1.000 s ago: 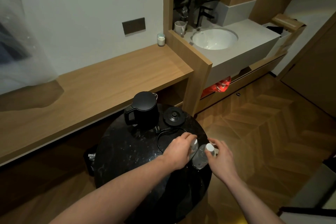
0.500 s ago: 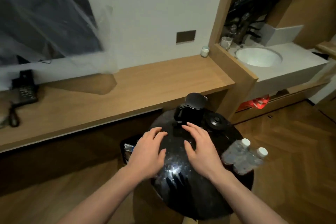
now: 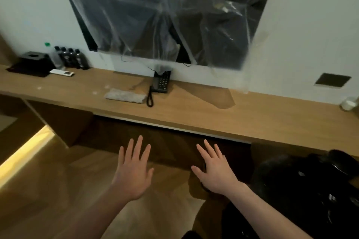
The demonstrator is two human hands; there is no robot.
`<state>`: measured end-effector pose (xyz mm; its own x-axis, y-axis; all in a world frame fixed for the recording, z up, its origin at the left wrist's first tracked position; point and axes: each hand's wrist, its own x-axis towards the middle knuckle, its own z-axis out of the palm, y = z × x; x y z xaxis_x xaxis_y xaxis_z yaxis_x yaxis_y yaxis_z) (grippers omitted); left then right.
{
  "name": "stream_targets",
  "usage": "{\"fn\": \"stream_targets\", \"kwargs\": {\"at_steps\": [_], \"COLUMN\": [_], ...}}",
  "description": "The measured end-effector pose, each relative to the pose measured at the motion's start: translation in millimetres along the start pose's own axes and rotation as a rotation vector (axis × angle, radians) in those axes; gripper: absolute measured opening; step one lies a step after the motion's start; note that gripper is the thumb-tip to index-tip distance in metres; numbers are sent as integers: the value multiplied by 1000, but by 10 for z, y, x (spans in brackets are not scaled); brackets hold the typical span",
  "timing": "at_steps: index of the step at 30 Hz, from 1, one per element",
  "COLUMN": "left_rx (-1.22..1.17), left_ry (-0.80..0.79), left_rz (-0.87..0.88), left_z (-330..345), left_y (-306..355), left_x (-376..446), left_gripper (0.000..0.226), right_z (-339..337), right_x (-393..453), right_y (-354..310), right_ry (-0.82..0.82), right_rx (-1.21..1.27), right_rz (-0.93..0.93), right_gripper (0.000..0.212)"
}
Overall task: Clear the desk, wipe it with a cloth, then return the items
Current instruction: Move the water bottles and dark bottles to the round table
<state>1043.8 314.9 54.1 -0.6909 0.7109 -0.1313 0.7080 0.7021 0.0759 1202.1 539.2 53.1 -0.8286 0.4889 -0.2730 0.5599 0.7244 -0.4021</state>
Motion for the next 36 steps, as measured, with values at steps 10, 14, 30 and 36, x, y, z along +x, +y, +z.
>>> {"fn": "stream_targets", "kwargs": {"at_steps": [10, 14, 30, 36], "left_rx": [28, 42, -38, -38], "left_ry": [80, -25, 49, 30], "left_rz": [-344, -448, -767, -733], "left_z": [-4, -127, -583, -685], "left_y": [-1916, -2596, -5090, -6332], "left_x": [77, 267, 725, 1010], "left_gripper": [81, 82, 89, 74], "right_z": [333, 553, 1001, 1336], "right_x": [1352, 1987, 3812, 4281], "right_y": [-1564, -2245, -5188, -6100], "right_ry": [-167, -194, -355, -341], "right_rx": [-191, -187, -263, -225], "right_rz": [-271, -362, -611, -542], "right_gripper": [77, 76, 78, 77]}}
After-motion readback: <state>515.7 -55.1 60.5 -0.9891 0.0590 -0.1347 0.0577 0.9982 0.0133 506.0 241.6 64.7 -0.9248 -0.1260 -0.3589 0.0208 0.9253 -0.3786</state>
